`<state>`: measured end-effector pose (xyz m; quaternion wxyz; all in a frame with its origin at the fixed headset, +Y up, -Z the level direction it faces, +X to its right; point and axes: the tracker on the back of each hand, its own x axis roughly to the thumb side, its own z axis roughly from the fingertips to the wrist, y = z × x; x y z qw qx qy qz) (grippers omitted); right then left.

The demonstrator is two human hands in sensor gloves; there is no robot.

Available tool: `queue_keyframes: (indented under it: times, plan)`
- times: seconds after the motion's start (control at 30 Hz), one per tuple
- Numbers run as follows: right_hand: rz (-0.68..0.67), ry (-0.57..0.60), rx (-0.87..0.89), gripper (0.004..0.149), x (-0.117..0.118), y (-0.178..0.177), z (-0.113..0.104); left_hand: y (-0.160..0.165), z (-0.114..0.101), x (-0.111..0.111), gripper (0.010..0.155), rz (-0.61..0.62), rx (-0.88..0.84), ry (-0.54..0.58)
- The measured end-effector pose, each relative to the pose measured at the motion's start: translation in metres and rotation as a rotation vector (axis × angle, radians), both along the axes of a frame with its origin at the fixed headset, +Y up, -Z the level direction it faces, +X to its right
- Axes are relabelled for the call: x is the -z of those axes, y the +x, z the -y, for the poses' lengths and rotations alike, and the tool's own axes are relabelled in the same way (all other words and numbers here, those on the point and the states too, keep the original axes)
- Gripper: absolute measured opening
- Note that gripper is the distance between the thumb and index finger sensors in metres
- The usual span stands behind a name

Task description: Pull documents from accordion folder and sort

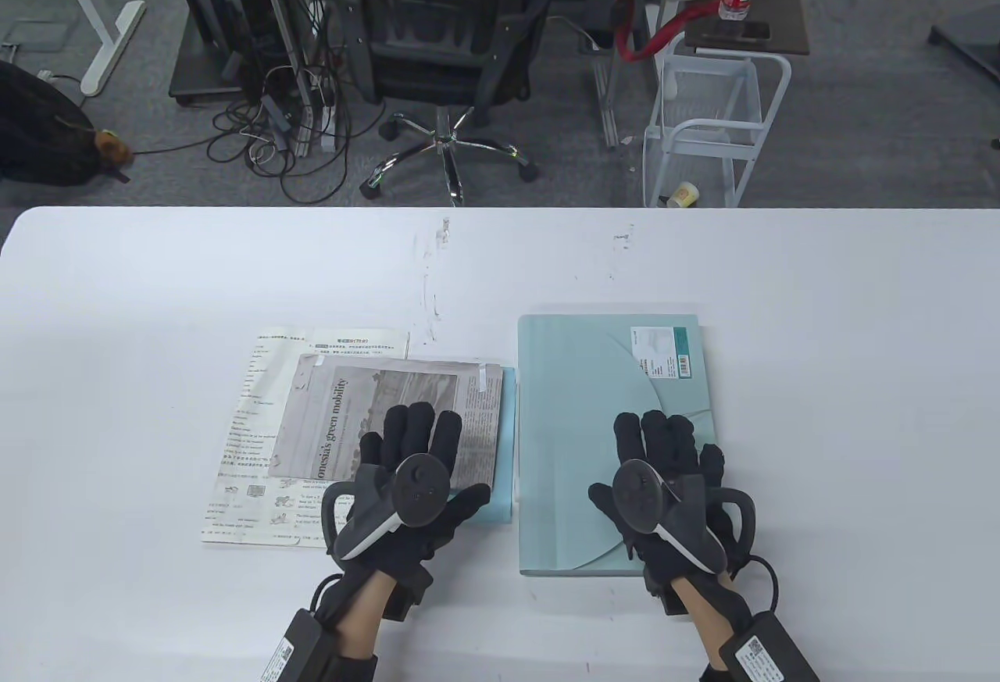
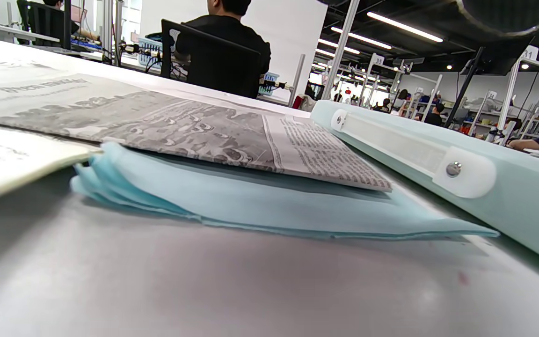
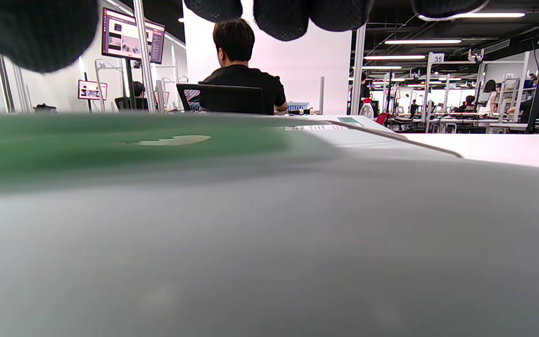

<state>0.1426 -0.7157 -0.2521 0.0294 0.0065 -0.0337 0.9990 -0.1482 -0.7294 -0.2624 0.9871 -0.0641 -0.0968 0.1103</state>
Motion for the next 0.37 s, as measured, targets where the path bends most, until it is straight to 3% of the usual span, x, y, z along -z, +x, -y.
queue_keyframes:
  times: [0.37]
  plan:
    - [0.009,-0.017,0.021,0.087,0.0018,0.0017,-0.0001,0.0009,0.0051,0.0028,0.09,0.008,0.004,-0.038]
